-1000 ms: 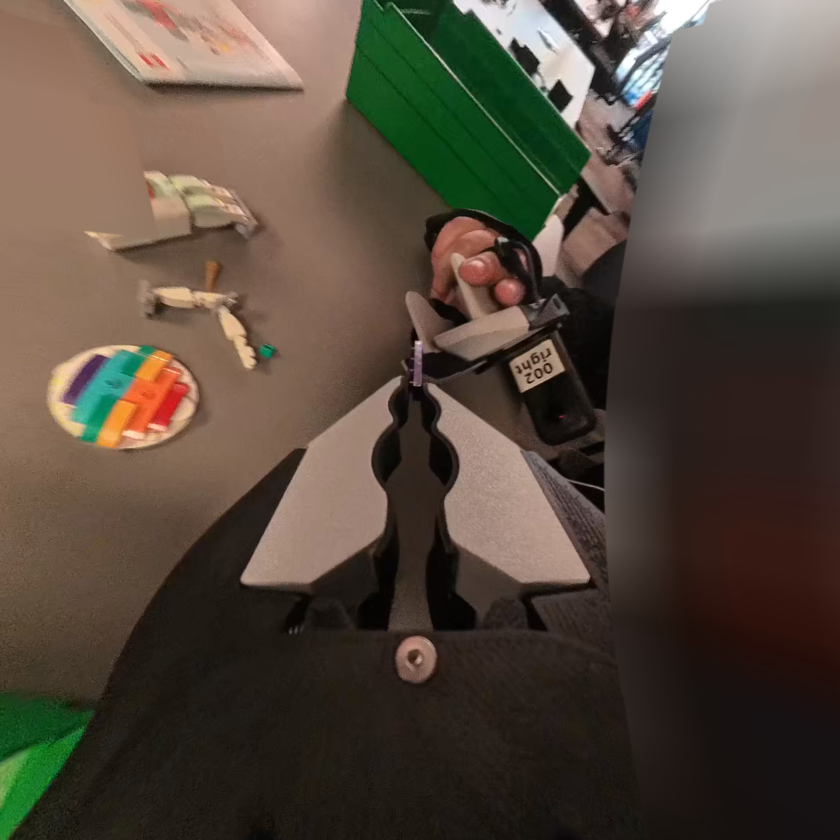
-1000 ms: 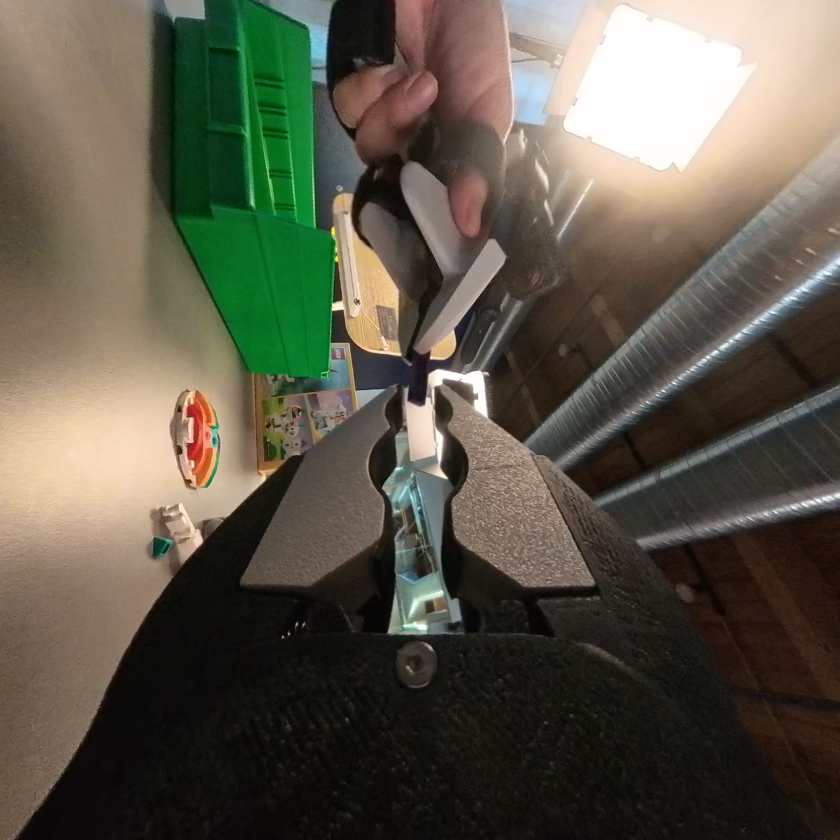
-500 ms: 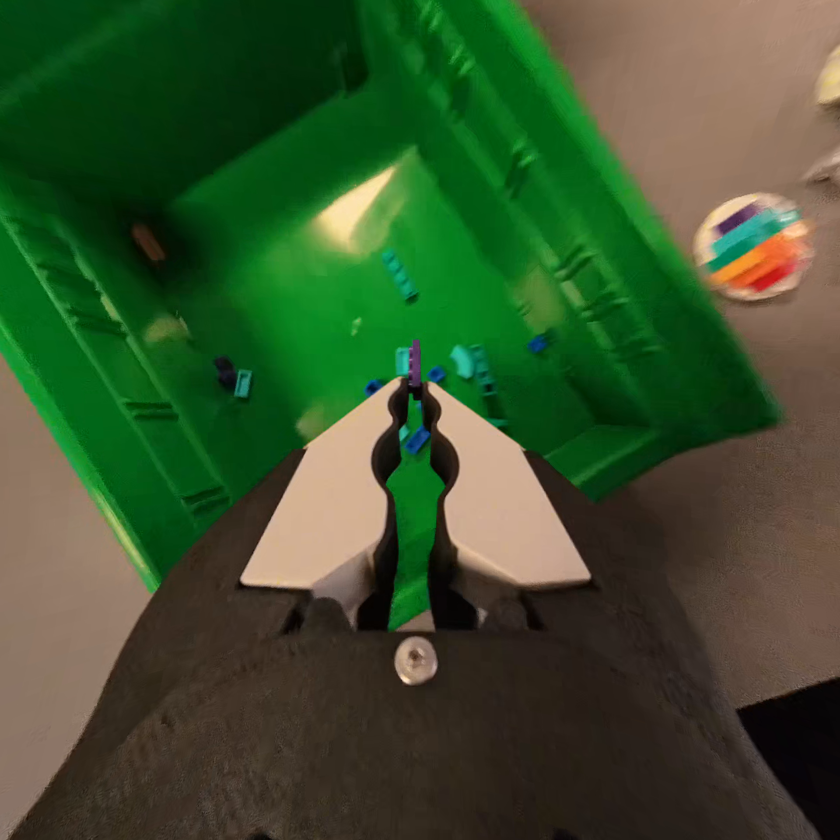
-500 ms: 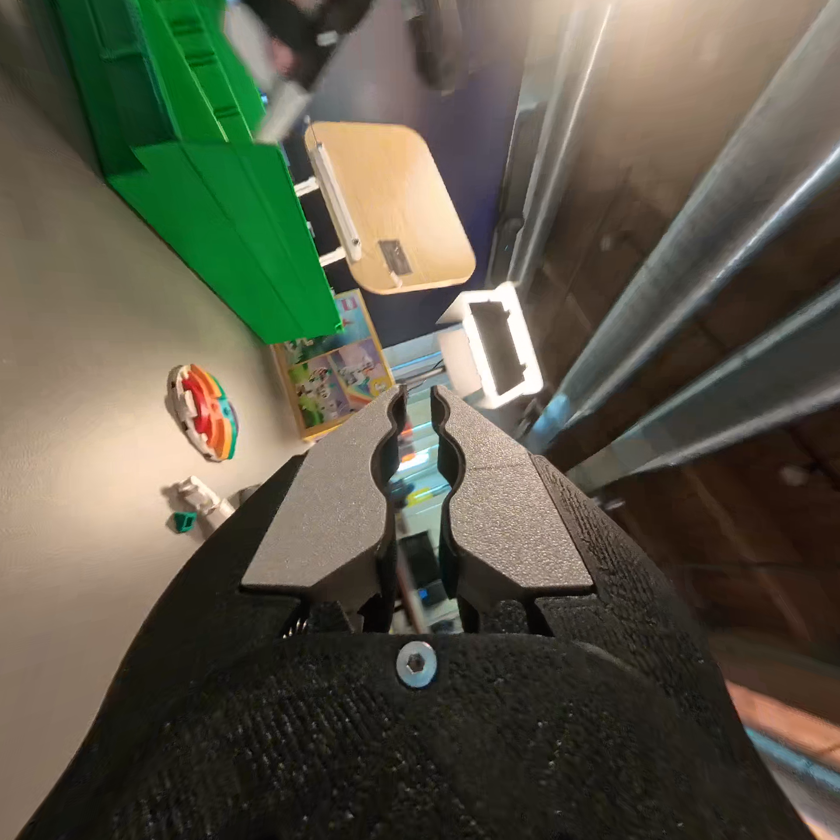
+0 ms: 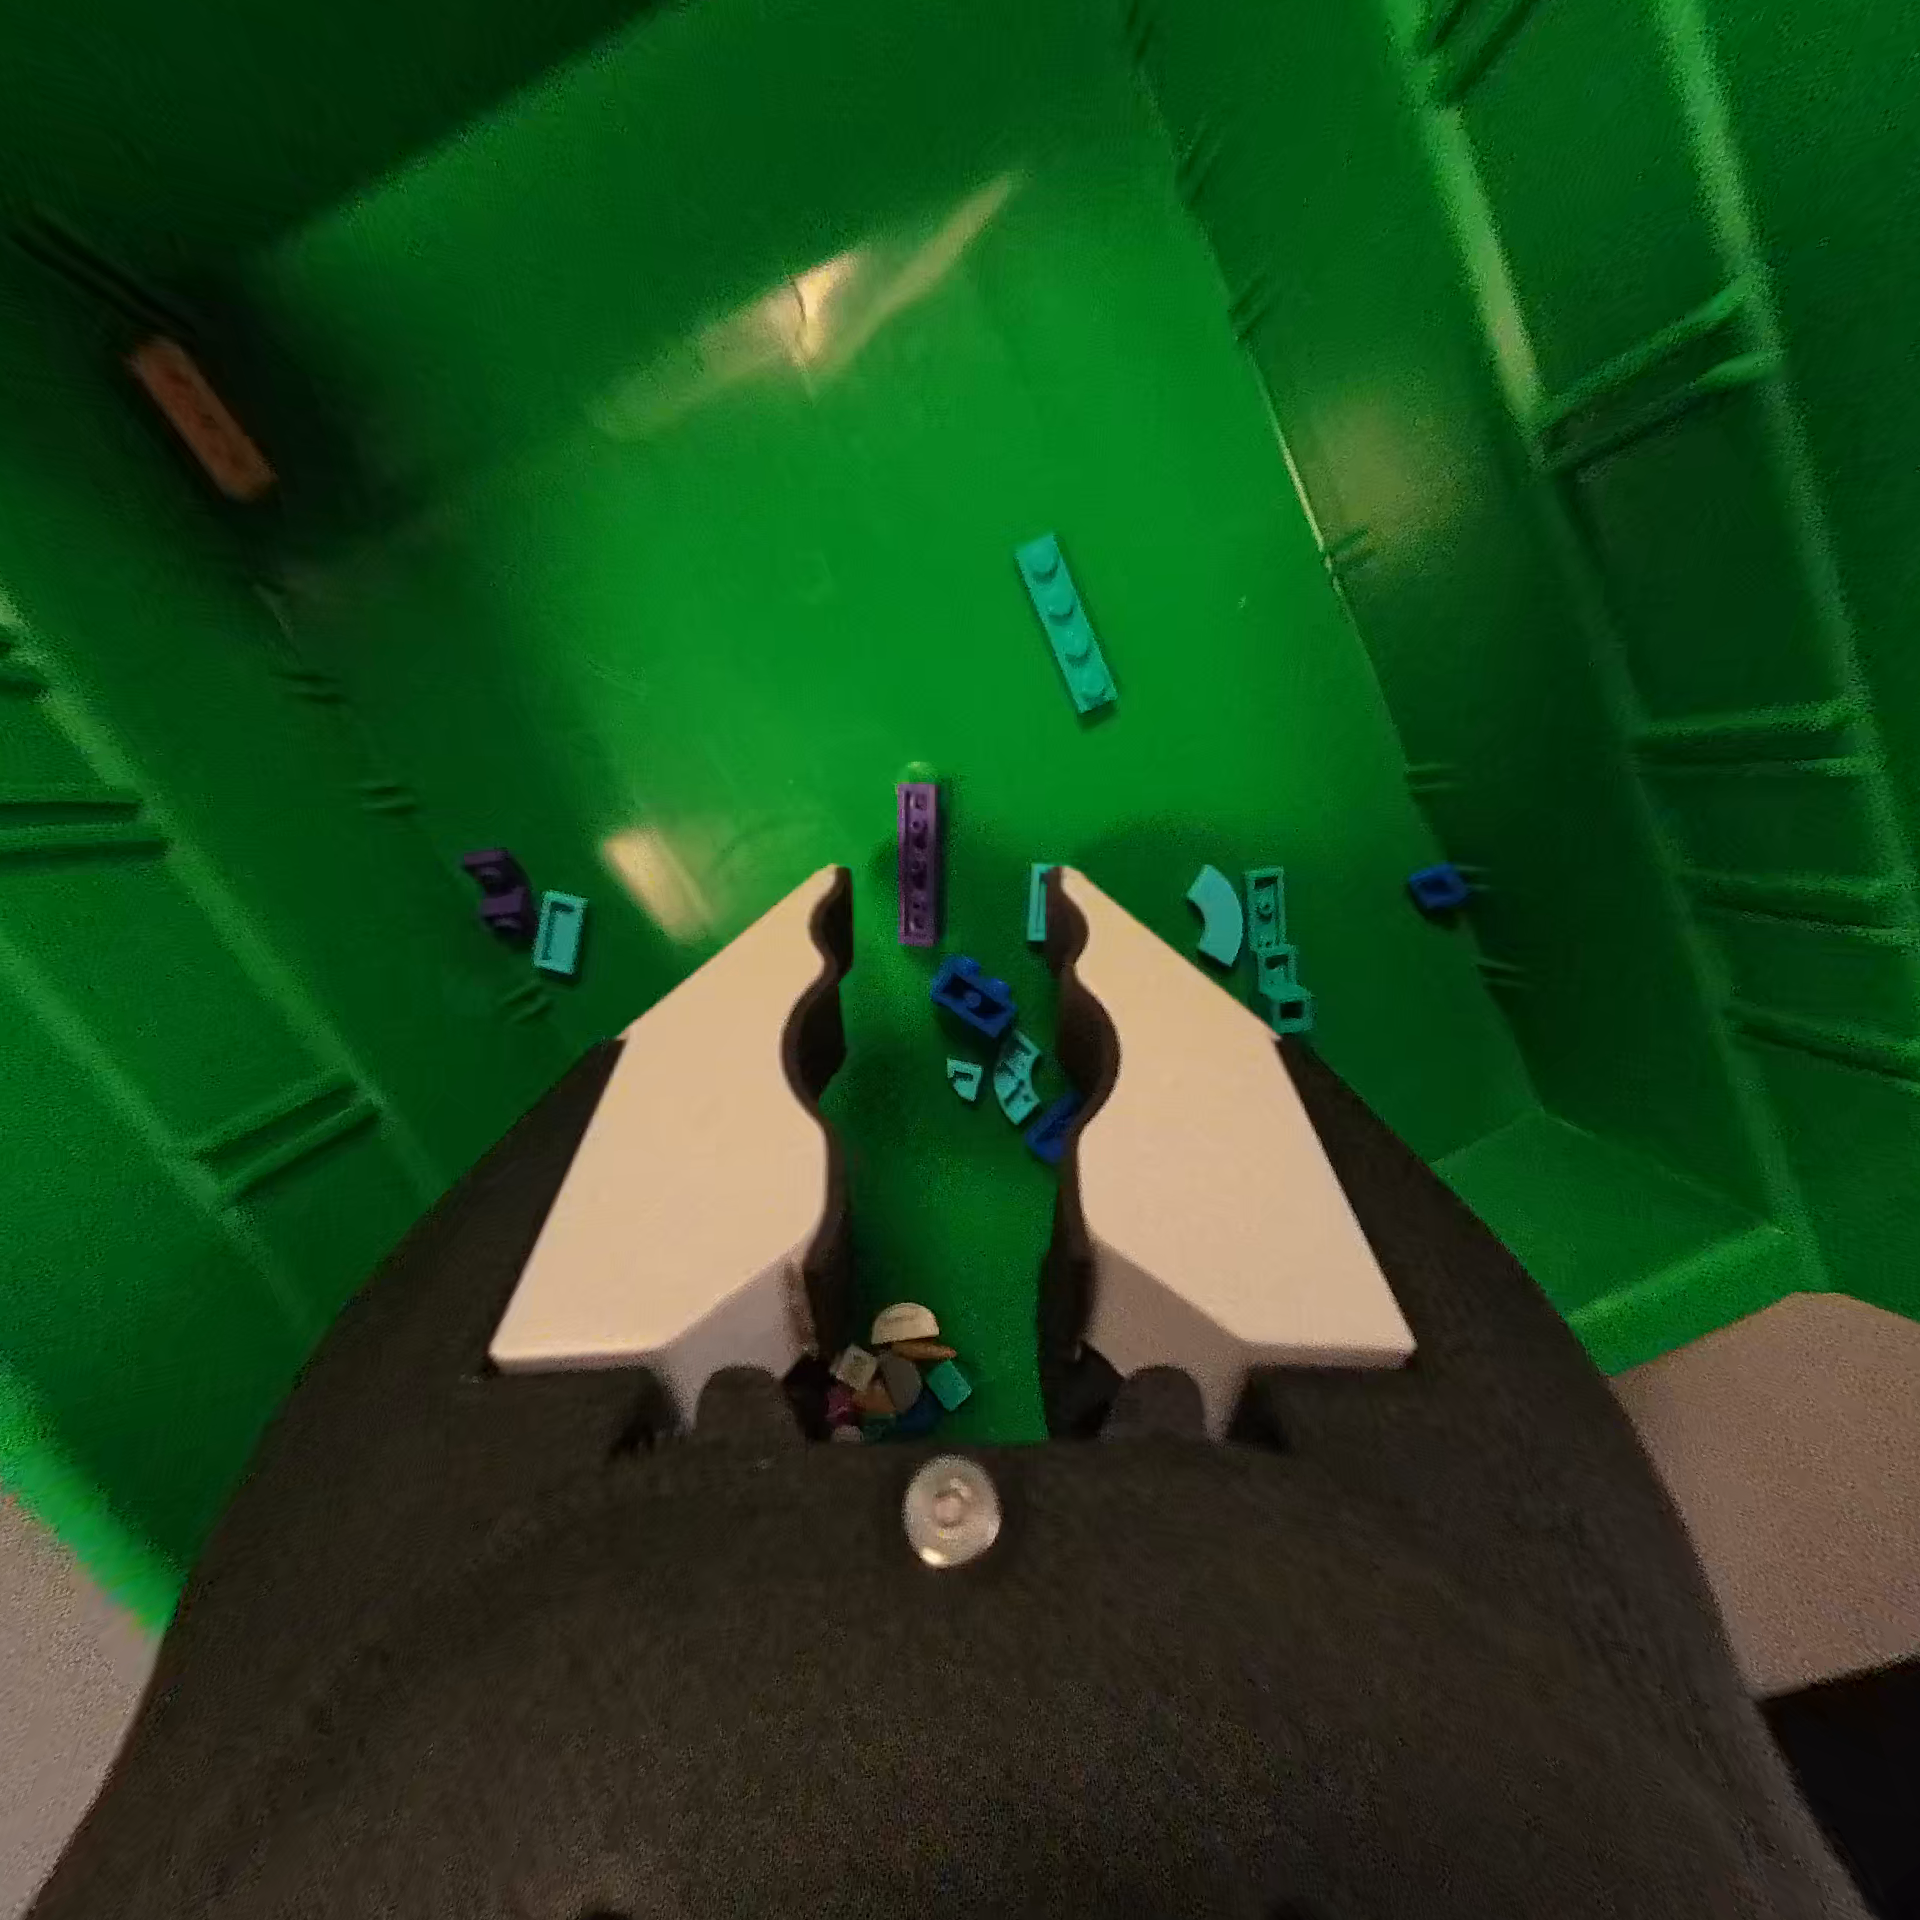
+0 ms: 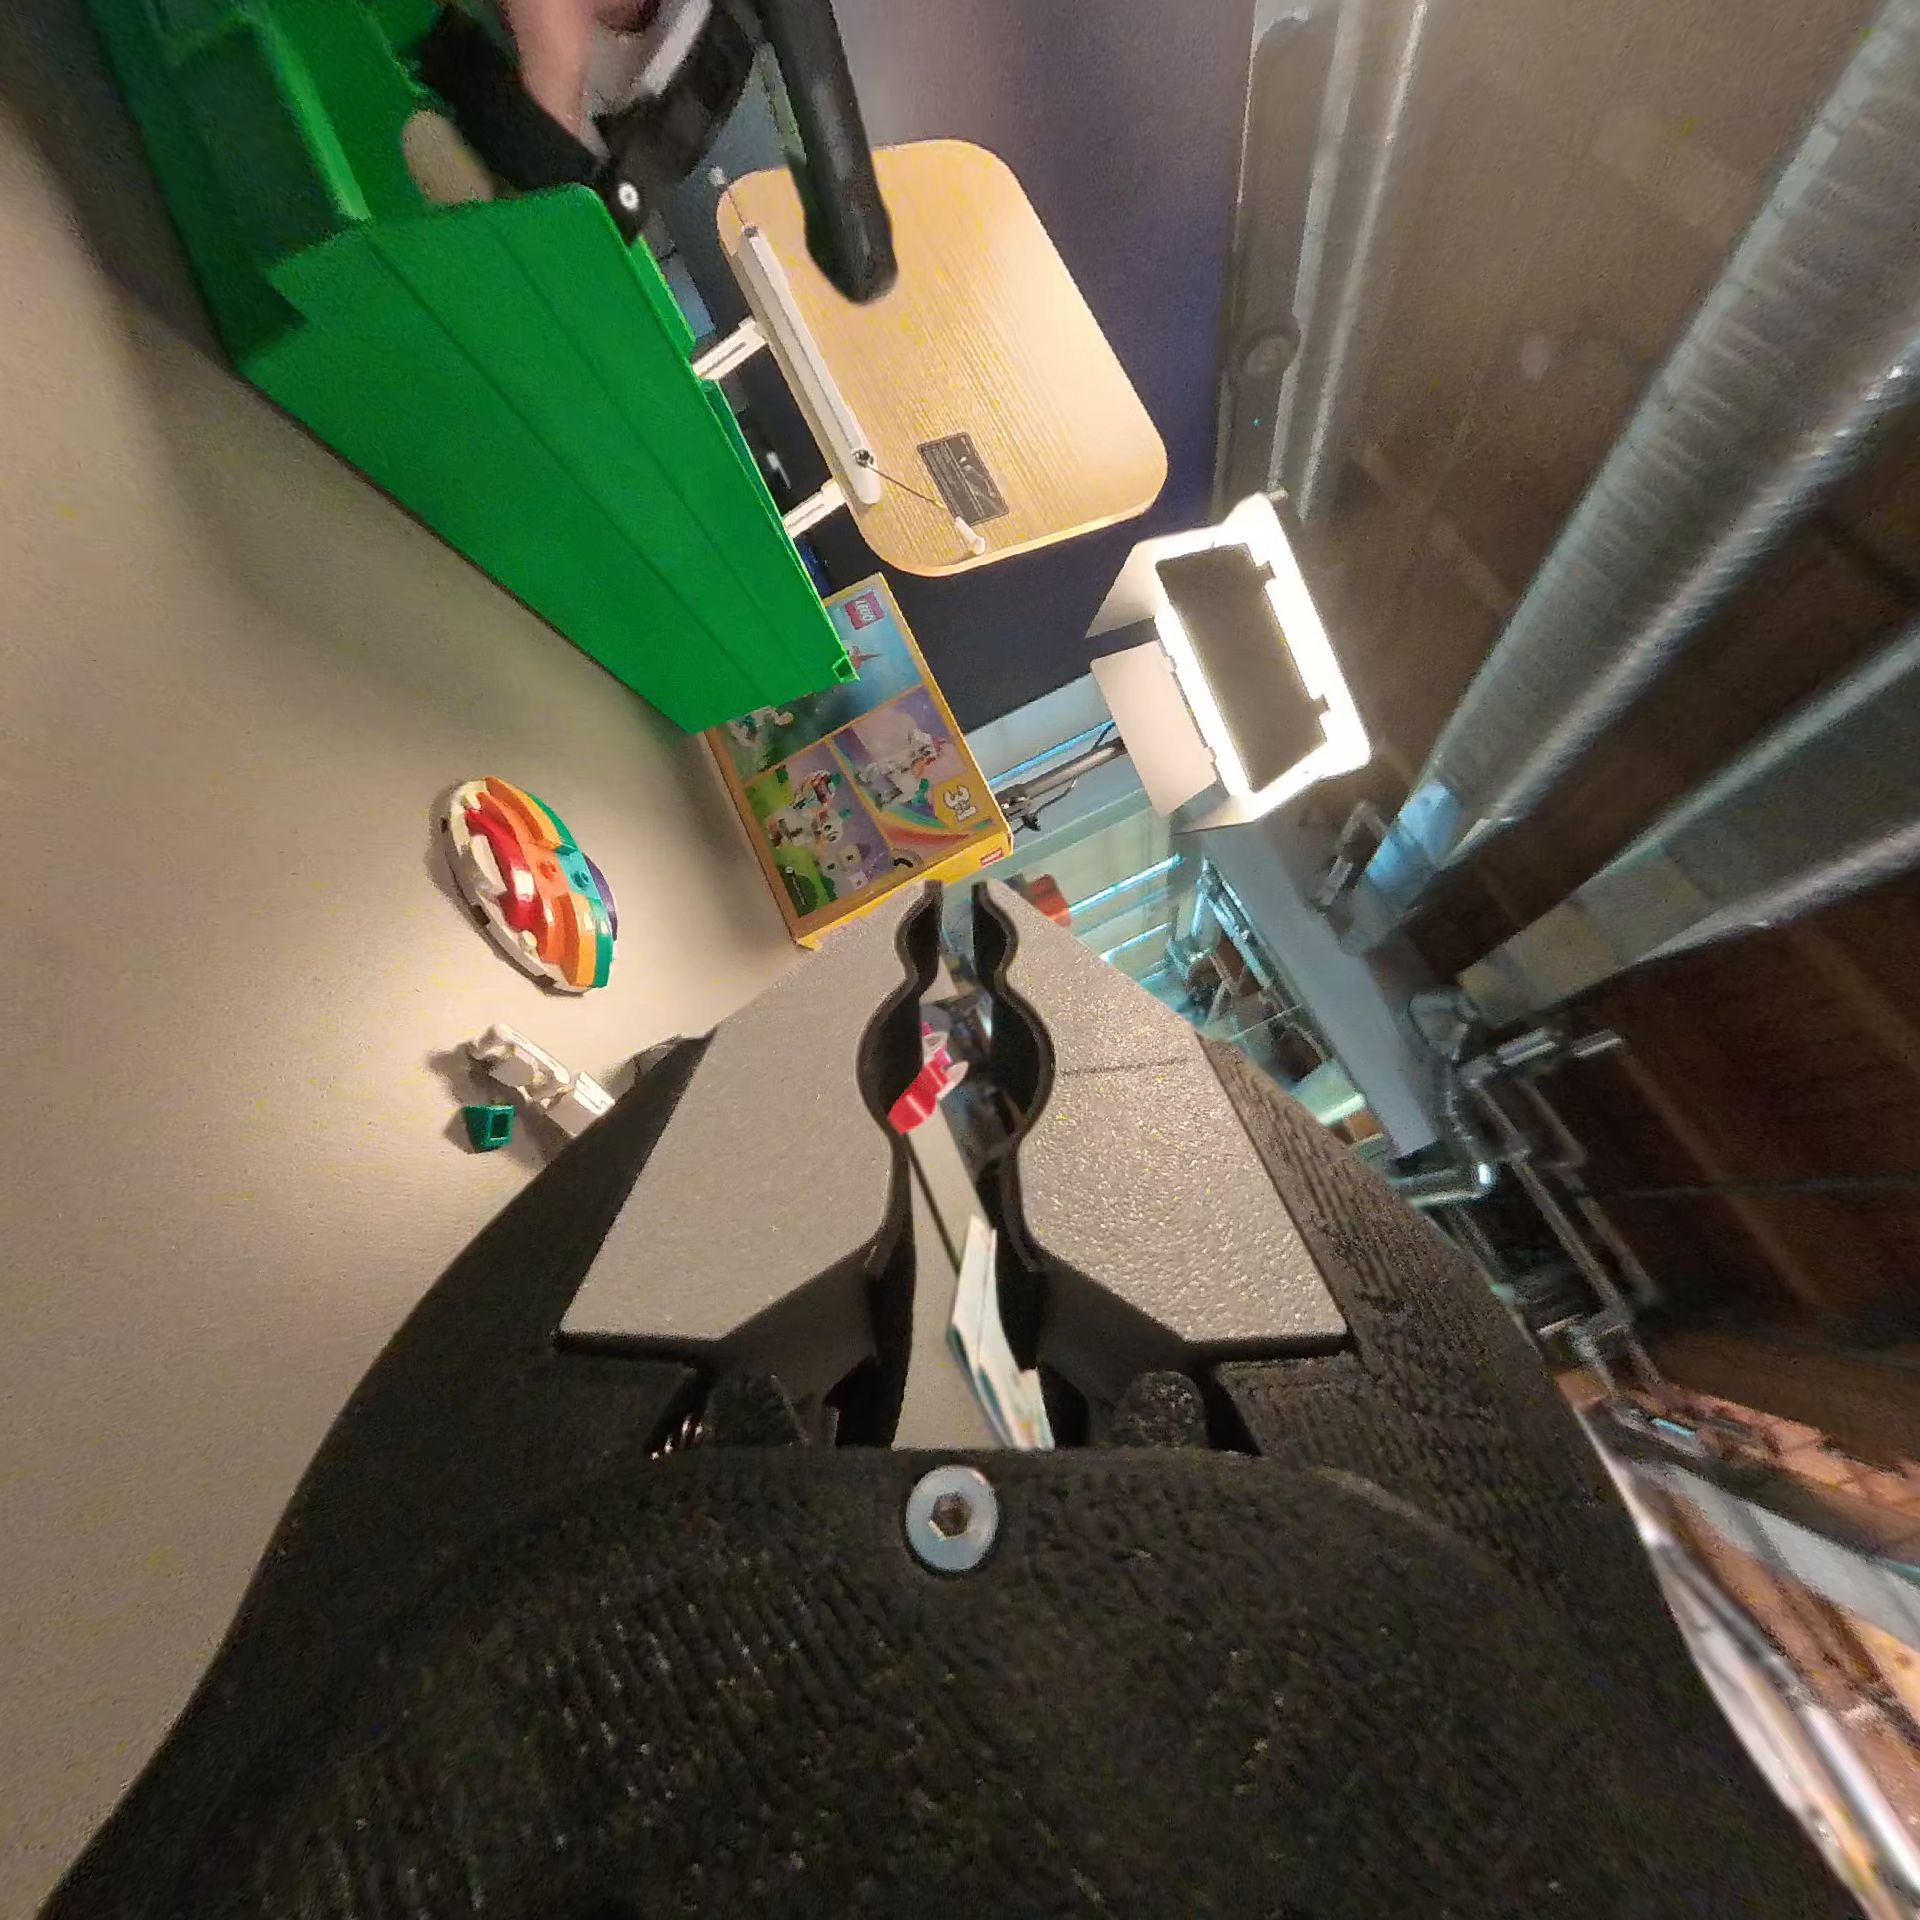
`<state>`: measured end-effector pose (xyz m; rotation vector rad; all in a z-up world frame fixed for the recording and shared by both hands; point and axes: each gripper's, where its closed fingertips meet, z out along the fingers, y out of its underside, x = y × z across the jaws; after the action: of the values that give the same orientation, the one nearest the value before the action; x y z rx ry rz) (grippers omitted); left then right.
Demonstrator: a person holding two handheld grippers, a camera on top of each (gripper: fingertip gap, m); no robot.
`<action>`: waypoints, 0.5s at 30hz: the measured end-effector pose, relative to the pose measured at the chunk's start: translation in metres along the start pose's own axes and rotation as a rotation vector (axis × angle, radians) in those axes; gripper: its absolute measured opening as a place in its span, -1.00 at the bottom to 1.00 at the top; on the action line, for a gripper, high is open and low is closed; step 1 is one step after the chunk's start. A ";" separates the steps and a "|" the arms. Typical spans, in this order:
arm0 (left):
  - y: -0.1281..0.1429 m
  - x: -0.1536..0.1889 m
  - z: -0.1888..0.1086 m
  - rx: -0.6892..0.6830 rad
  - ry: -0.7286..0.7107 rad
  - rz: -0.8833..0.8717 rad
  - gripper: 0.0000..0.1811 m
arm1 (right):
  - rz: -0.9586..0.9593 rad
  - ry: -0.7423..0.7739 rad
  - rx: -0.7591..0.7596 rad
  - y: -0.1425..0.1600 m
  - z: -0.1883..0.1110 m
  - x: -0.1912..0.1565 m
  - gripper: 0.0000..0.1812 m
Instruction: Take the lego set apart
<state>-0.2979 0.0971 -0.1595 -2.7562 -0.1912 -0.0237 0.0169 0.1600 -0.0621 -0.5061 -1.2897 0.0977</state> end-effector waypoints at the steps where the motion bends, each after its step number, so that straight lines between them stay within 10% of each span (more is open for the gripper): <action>1: -0.006 -0.001 -0.008 0.039 -0.027 0.004 -0.54 | 0.027 0.006 -0.006 0.002 0.000 0.003 -0.96; 5: -0.044 0.048 -0.073 0.429 -0.023 0.120 -0.48 | 0.146 0.044 -0.037 0.014 -0.001 0.017 -0.94; 9: -0.041 0.174 -0.118 0.722 0.138 0.422 -0.49 | 0.218 0.063 -0.069 0.026 -0.002 0.024 -0.93; 15: -0.006 0.293 -0.039 0.555 0.282 0.704 -0.63 | 0.255 0.069 -0.110 0.041 -0.003 0.025 -0.93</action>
<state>-0.0077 0.1265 -0.1084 -2.0973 0.7318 -0.1450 0.0358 0.2035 -0.0571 -0.7611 -1.1631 0.2214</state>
